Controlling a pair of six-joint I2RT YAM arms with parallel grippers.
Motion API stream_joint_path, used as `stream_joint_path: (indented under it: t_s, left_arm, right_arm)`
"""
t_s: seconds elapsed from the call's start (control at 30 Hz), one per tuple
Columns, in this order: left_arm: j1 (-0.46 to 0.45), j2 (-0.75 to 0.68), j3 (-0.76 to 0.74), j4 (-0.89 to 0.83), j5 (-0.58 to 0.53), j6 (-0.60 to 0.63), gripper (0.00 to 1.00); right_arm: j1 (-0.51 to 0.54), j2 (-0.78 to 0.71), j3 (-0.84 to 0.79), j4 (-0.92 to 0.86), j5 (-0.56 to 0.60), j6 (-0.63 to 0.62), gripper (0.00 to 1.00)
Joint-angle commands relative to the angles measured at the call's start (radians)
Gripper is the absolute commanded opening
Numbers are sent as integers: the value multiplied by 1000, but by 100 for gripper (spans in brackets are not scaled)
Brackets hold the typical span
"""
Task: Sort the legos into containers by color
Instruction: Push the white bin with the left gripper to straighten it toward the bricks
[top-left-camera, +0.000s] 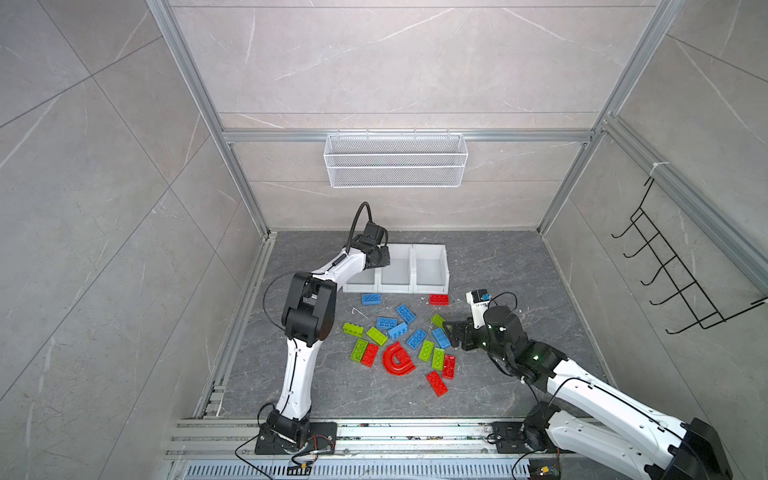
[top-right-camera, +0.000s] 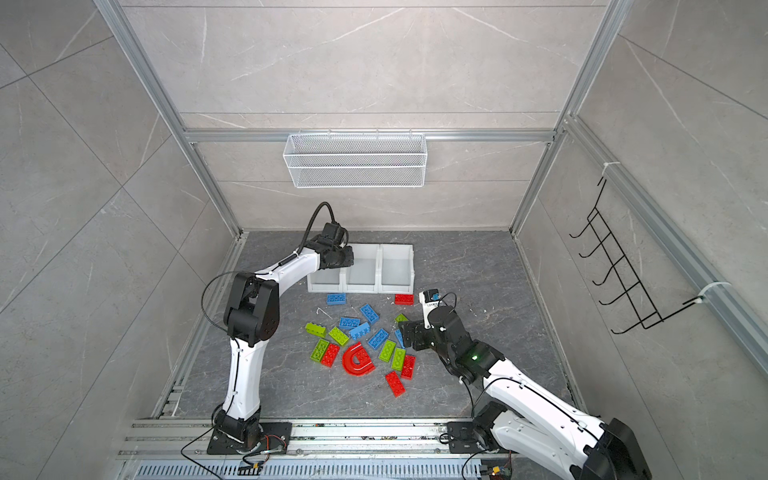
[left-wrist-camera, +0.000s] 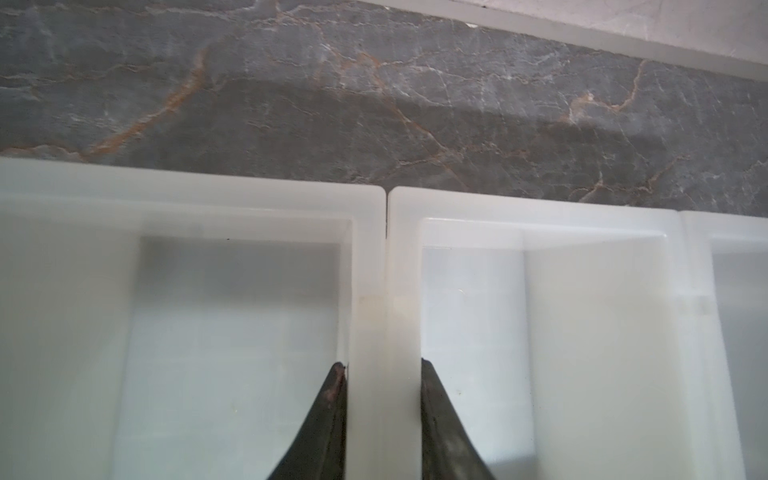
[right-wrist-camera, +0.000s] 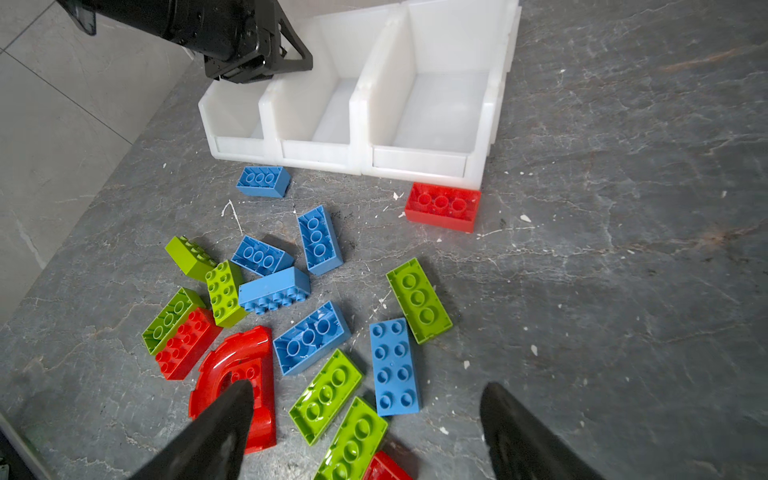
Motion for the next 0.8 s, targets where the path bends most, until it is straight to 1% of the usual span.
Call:
stream_joint_path:
  t_s: [0.0,0.1,0.23,0.33,0.47,0.57,0.63,0.77]
  left_arm:
    - [-49,0,12,-16,100,-35,20]
    - [-59,-31,-61,7,132,-83,19]
    - [-62,-109,-189,45,111,-127,18]
    - [-72,-159,-258,51,98,-138,17]
    - [-73,-197,-306,67,93,-138,17]
    - [-74,-184,-277,77,98,-123,17]
    - [-74,-154,-217,59,96,-110,17]
    - [-71,-91,-110,56,67,-107,13]
  right_arm:
    - [5,-20,13,-28,13,-5,87]
    - [5,-34,16,-51,14,-1,87]
    - [5,-59,11,-63,28,7,87]
    - [6,-61,17,-72,28,15,88]
    - [5,-57,19,-77,27,30,87]
    - [6,-52,20,-78,28,38,87]
    - [6,-47,22,-84,28,43,87]
    - [5,-38,27,-99,26,50,87]
